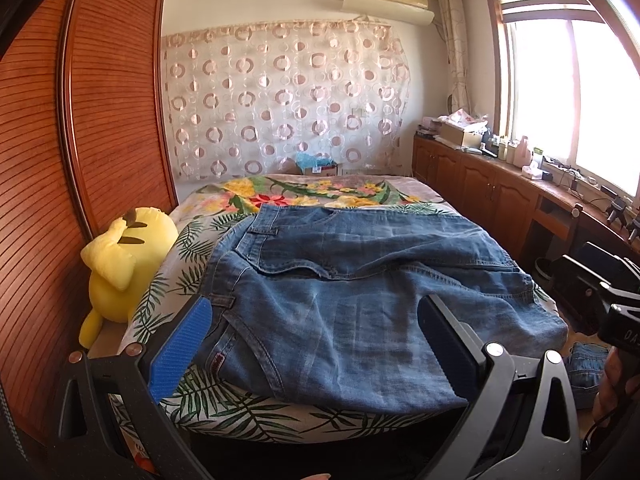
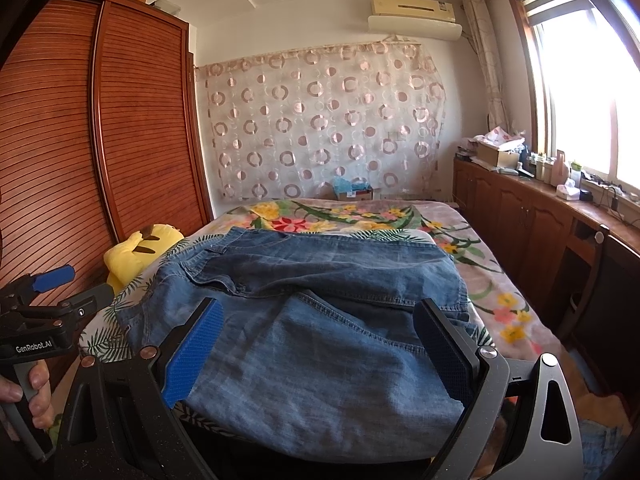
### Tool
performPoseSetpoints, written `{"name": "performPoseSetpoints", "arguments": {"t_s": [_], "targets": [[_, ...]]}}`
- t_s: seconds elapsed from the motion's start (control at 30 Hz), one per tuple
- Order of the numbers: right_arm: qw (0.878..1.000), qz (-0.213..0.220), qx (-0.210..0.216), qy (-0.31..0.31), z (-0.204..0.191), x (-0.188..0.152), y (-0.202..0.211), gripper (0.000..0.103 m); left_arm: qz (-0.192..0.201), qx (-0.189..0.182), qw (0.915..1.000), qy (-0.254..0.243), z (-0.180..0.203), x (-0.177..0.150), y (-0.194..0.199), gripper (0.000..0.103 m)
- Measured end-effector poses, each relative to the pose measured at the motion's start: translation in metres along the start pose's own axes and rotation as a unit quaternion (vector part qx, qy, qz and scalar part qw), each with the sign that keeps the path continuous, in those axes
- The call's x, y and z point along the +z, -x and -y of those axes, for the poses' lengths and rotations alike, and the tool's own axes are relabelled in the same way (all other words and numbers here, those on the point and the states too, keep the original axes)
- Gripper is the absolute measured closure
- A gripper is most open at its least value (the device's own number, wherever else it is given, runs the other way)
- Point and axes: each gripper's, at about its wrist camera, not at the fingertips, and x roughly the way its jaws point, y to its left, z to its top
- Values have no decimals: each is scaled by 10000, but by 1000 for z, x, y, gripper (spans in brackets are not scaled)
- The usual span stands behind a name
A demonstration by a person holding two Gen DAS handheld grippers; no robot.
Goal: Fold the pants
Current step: 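Lower both tools to the jeans' leg hems and close both grippers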
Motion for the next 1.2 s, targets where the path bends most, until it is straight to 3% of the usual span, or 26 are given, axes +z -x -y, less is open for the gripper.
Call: {"name": "performPoseSetpoints", "arguments": {"t_s": [0.47, 1.2], "targets": [[9993, -344, 62, 153, 11, 0, -25, 7, -303, 156, 9993, 125, -34, -20, -37, 0], [9954, -930, -160, 188, 26, 4, -55, 7, -996, 578, 9917, 567, -134, -59, -102, 4]]}}
